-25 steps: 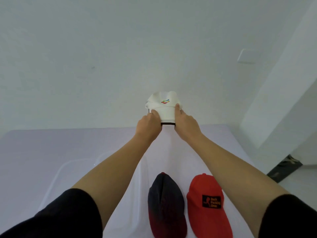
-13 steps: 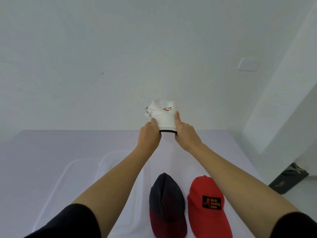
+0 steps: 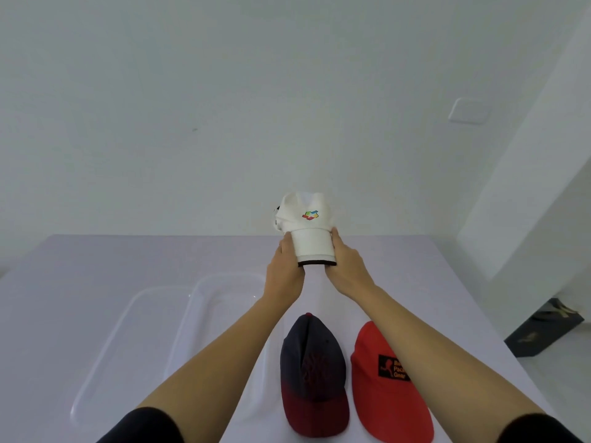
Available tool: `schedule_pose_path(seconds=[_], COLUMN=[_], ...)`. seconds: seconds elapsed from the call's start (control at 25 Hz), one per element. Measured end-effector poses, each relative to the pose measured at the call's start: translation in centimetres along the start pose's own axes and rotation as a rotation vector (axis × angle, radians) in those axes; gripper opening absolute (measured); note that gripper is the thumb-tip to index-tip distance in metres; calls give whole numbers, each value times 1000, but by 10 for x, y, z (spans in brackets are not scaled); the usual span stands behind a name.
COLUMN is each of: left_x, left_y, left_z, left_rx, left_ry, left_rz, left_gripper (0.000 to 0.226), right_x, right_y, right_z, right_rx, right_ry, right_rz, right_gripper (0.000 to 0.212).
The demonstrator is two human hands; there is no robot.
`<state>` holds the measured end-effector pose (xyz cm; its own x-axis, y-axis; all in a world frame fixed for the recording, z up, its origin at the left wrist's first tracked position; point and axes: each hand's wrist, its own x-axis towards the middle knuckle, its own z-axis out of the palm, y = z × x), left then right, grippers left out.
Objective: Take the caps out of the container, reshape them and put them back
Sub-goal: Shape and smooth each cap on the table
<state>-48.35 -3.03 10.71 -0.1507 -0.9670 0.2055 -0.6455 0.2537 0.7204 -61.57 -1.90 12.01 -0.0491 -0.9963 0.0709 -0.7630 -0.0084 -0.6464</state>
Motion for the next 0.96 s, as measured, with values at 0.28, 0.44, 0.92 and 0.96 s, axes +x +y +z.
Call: schedule_pose_path(seconds=[0.28, 0.44, 0.92, 0.96], left_x=[-12, -17, -39, -36], left_y=[12, 15, -35, -46], left_z=[8, 8, 6, 0], left_rx=[-645, -725, -366, -310], left_ry=[-89, -128, -337, -416], left_rz=[-90, -97, -110, -122], left_gripper=[49, 56, 77, 87], right_x=[-22, -27, -52, -57], right_y=[-12, -16, 53, 62], right_z=[22, 24, 52, 51], right_rx=[720, 800, 403, 338], right_ry=[44, 56, 89, 87], right_rz=[27, 42, -163, -180], right_gripper=[65, 63, 79, 81])
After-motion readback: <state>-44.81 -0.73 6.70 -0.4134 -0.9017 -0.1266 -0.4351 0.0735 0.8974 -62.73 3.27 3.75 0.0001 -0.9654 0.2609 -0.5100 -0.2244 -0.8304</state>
